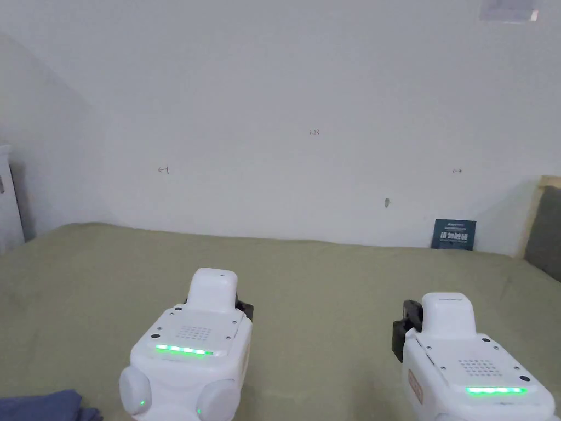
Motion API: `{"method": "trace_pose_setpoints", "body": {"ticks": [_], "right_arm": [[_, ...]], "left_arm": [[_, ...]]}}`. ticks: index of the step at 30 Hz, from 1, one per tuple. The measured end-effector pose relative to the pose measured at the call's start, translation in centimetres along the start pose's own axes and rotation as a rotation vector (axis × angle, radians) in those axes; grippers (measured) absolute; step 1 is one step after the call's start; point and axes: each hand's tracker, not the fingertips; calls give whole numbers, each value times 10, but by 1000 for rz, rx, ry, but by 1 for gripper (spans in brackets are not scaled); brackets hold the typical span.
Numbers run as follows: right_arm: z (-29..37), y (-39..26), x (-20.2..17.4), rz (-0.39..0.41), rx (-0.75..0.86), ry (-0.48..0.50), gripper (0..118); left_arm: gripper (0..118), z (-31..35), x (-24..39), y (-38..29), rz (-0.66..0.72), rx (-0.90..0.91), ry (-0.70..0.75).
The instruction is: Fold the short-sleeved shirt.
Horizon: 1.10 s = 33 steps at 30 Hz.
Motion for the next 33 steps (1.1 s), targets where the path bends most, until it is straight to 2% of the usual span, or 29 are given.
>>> {"method": "trace_pose_setpoints", "body": {"ticks": [11,13,14,15,16,17,18,19,21,33], "right_arm": [[5,1,-4,-3,10,4,0],[5,1,-4,-7,10,5,1],[5,1,-4,-8,10,6,13],[6,2,-4,-3,16,2,39],[6,3,-4,-7,20,4,78],[5,5,-4,-8,17,-8,118],[2,5,-4,-5,4,-26,113],[3,10,3,-33,76,-47,116],[0,13,6,-29,10,-17,118],[7,3,2,-28,20,-11,118]], "left_arm": [[1,3,-12,1,-21,-3,15],[6,4,-12,1,-24,-1,14],[25,4,-12,1,-25,1,13],[55,4,-13,1,-20,1,9],[88,3,-13,3,-14,-14,4],[116,0,-12,3,-14,-40,13],[117,-2,-11,3,-15,-44,17],[117,1,-14,1,-7,-13,20],[117,2,-14,2,-14,-13,27],[117,7,-17,4,4,18,42]]}}
